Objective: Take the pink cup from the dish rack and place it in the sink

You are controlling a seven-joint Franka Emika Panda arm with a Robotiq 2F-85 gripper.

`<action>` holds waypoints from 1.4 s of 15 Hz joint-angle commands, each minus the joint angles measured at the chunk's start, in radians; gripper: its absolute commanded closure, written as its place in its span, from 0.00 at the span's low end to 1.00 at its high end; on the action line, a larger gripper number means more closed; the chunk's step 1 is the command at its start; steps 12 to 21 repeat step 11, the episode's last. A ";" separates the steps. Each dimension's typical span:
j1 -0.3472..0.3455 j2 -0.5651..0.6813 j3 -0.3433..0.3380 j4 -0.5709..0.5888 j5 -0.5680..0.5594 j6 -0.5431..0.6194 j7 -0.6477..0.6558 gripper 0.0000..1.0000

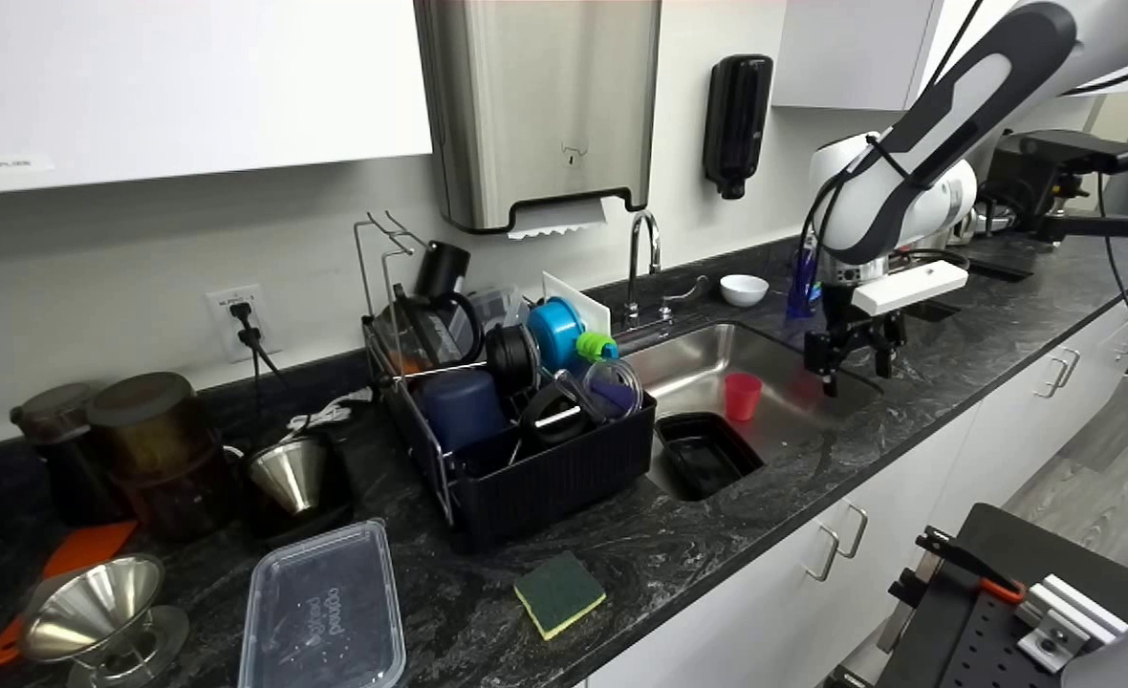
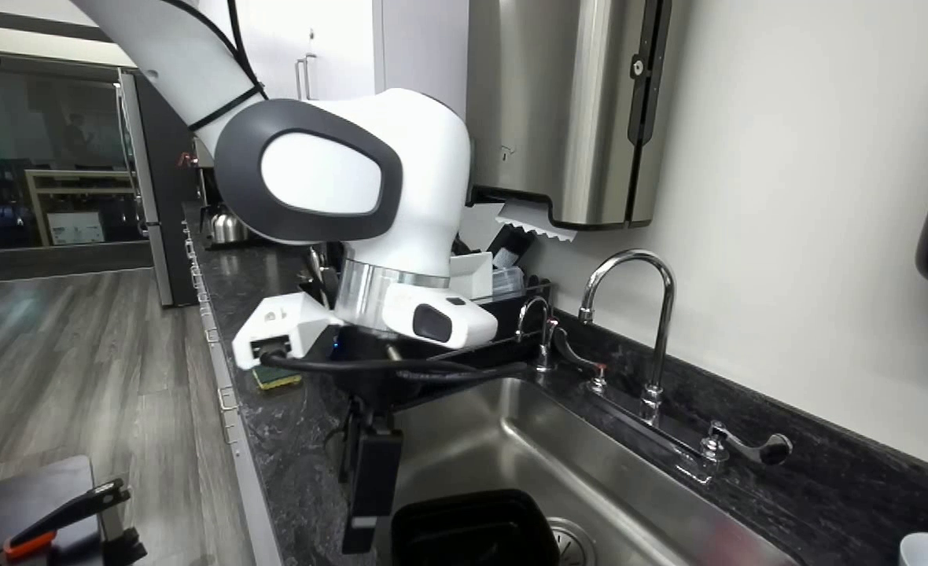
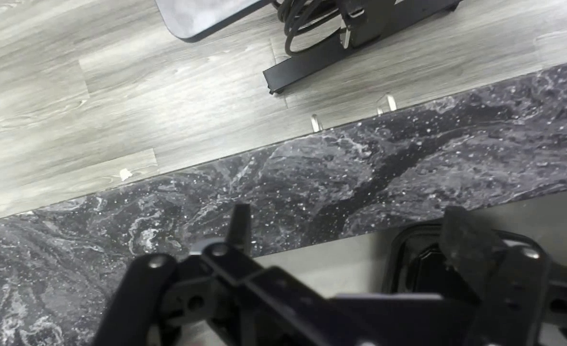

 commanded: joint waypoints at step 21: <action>-0.001 -0.038 0.045 -0.071 0.017 0.047 -0.083 0.00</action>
